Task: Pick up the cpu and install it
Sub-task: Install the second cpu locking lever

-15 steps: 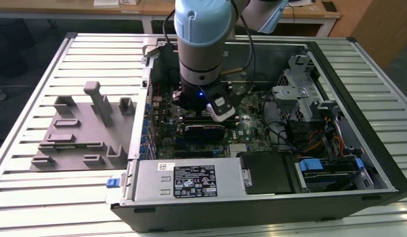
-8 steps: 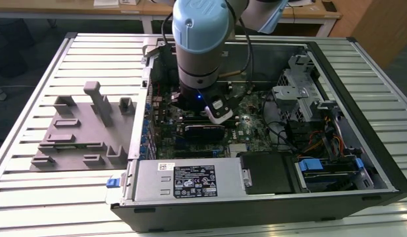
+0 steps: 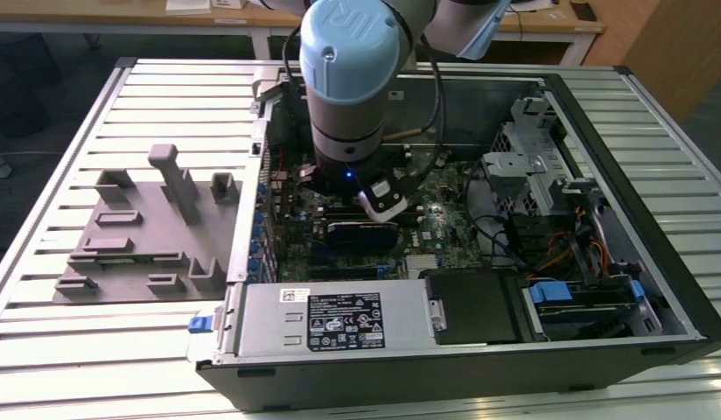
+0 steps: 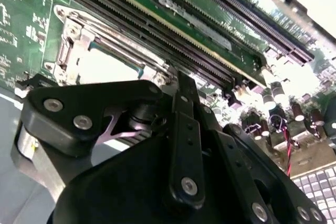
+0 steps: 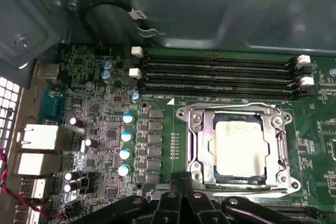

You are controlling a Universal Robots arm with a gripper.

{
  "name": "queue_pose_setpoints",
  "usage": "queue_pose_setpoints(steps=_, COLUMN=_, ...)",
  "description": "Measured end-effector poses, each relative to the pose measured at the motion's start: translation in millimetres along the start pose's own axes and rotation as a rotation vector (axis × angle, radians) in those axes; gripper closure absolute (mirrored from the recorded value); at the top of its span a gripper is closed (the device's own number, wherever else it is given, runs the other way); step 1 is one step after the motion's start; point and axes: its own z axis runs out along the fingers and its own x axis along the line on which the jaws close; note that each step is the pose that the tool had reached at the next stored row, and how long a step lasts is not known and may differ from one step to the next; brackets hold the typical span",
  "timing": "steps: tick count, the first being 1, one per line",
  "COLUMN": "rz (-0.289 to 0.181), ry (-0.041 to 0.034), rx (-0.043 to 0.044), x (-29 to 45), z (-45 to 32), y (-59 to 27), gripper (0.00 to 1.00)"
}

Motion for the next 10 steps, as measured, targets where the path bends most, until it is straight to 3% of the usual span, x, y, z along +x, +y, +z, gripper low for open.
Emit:
queue_pose_setpoints(steps=7, rz=0.000, ry=0.0001, rx=-0.0027, x=0.9, z=1.8, y=-0.6, gripper=0.89)
queue_pose_setpoints(steps=10, rz=0.000, ry=-0.0002, rx=-0.0035, x=0.8, z=-2.9, y=0.9, gripper=0.89)
